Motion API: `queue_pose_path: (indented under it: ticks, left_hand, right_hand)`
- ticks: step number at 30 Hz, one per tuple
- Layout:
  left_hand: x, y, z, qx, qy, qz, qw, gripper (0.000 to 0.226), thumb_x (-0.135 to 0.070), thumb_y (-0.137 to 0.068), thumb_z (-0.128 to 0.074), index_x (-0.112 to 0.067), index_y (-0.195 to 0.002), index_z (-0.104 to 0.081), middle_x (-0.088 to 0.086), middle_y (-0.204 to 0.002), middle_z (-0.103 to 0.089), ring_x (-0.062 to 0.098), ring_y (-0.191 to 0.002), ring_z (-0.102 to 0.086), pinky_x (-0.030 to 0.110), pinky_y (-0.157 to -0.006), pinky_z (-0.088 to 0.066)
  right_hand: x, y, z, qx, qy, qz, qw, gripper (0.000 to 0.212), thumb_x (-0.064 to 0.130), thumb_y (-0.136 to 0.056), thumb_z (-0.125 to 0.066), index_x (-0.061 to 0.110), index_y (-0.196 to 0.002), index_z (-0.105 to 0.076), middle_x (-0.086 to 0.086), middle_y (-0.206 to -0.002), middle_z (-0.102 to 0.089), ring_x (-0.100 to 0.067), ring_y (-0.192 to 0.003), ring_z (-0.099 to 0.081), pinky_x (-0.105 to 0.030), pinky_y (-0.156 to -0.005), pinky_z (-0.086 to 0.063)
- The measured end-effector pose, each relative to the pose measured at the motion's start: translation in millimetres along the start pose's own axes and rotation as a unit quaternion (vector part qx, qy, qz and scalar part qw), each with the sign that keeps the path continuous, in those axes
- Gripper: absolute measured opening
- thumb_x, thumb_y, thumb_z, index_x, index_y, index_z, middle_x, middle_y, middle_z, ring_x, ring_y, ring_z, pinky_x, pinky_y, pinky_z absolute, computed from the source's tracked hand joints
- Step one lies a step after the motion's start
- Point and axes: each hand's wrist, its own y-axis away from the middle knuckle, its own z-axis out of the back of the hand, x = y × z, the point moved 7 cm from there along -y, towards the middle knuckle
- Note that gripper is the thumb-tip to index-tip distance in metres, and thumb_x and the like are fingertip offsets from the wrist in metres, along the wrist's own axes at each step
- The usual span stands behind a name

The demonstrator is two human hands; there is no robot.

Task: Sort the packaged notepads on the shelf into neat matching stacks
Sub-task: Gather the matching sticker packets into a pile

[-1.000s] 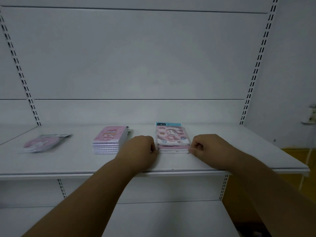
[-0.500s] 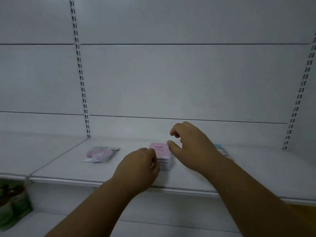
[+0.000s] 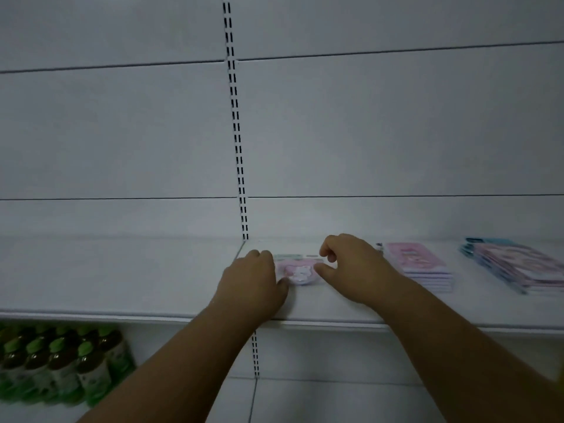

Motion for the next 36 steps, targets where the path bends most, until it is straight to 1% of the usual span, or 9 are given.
queue_pose_path:
  ticks: [3, 8, 13, 18, 22, 25, 30, 34, 36]
  left_hand:
    - [14, -11, -11, 0.06, -0.023, 0.009, 0.998, 0.052, -0.062, -0.085, -0.053, -0.018, -0.112, -0.059, 0.003, -0.109, -0.063, 0.022, -0.095, -0.063, 0.034, -0.082, -0.052]
    - [12, -15, -17, 0.063, 0.008, -0.009, 0.998, 0.039, -0.055, -0.087, -0.054, -0.02, -0.099, -0.066, 0.001, -0.095, -0.067, 0.019, -0.082, -0.062, 0.027, -0.068, -0.046]
    - [10, -14, -11, 0.064, 0.035, -0.023, 0.997, 0.027, -0.044, -0.093, -0.053, -0.021, -0.1, -0.067, 0.003, -0.095, -0.07, 0.018, -0.077, -0.056, 0.025, -0.066, -0.039]
    - [12, -15, -12, 0.066, 0.042, -0.022, 0.997, 0.023, -0.041, -0.093, -0.054, -0.021, -0.093, -0.065, 0.003, -0.095, -0.069, 0.018, -0.074, -0.05, 0.024, -0.066, -0.037]
    - [15, -14, -16, 0.069, 0.042, -0.022, 0.997, 0.029, -0.046, -0.091, -0.057, -0.019, -0.089, -0.066, 0.002, -0.092, -0.069, 0.018, -0.073, -0.052, 0.025, -0.065, -0.038]
    - [20, -12, -21, 0.09, 0.043, -0.019, 0.995, 0.034, -0.05, -0.089, -0.058, -0.018, -0.095, -0.065, 0.001, -0.092, -0.067, 0.018, -0.079, -0.058, 0.027, -0.067, -0.044]
    - [26, -9, -21, 0.075, 0.051, -0.016, 0.996, 0.034, -0.052, -0.086, -0.06, -0.019, -0.093, -0.064, 0.0, -0.092, -0.065, 0.017, -0.083, -0.061, 0.031, -0.076, -0.053]
    - [28, -5, -17, 0.035, 0.104, -0.03, 0.994, 0.04, -0.049, -0.083, -0.065, -0.027, -0.114, -0.054, -0.006, -0.106, -0.059, 0.017, -0.092, -0.062, 0.032, -0.08, -0.053]
    - [27, -5, -16, 0.028, 0.106, -0.049, 0.993, 0.032, -0.043, -0.086, -0.065, -0.029, -0.112, -0.056, -0.007, -0.106, -0.061, 0.016, -0.092, -0.06, 0.029, -0.079, -0.051]
  right_hand:
    - [-6, 1, -12, 0.046, 0.035, -0.047, 0.997, 0.041, 0.048, -0.087, -0.062, 0.019, -0.115, -0.06, -0.002, -0.111, -0.061, -0.018, -0.097, -0.056, -0.028, -0.08, -0.042]
    - [-14, 7, -25, 0.087, 0.069, -0.092, 0.99, 0.046, 0.048, -0.089, -0.059, 0.013, -0.118, -0.06, -0.008, -0.119, -0.062, -0.023, -0.109, -0.057, -0.028, -0.085, -0.041]
    - [-14, 6, -29, 0.081, 0.041, -0.12, 0.989, 0.023, 0.037, -0.087, -0.065, 0.015, -0.084, -0.063, -0.009, -0.096, -0.066, -0.022, -0.087, -0.058, -0.027, -0.072, -0.04]
    - [-15, 6, -30, 0.061, 0.015, -0.131, 0.989, 0.025, 0.03, -0.086, -0.066, 0.018, -0.068, -0.055, -0.008, -0.088, -0.066, -0.022, -0.082, -0.06, -0.028, -0.069, -0.04]
    - [-13, 10, -27, 0.068, 0.004, -0.129, 0.989, 0.035, 0.043, -0.081, -0.069, 0.009, -0.078, -0.066, -0.009, -0.085, -0.066, -0.021, -0.078, -0.06, -0.033, -0.068, -0.046]
    - [-11, 15, -27, 0.089, -0.004, -0.112, 0.99, 0.033, 0.039, -0.085, -0.067, 0.006, -0.081, -0.067, -0.011, -0.086, -0.067, -0.018, -0.073, -0.057, -0.029, -0.063, -0.043]
    - [-12, 13, -24, 0.072, 0.009, -0.1, 0.992, 0.028, 0.036, -0.086, -0.065, 0.009, -0.082, -0.064, -0.006, -0.086, -0.064, -0.017, -0.076, -0.053, -0.026, -0.059, -0.036]
    - [-14, 15, -25, 0.044, -0.005, -0.11, 0.993, 0.026, 0.039, -0.084, -0.069, 0.019, -0.093, -0.056, 0.002, -0.083, -0.06, -0.016, -0.076, -0.054, -0.027, -0.063, -0.041]
    - [-13, 18, -25, 0.034, -0.034, -0.101, 0.994, 0.02, 0.035, -0.083, -0.069, 0.021, -0.093, -0.059, 0.002, -0.084, -0.065, -0.011, -0.072, -0.055, -0.027, -0.065, -0.043]
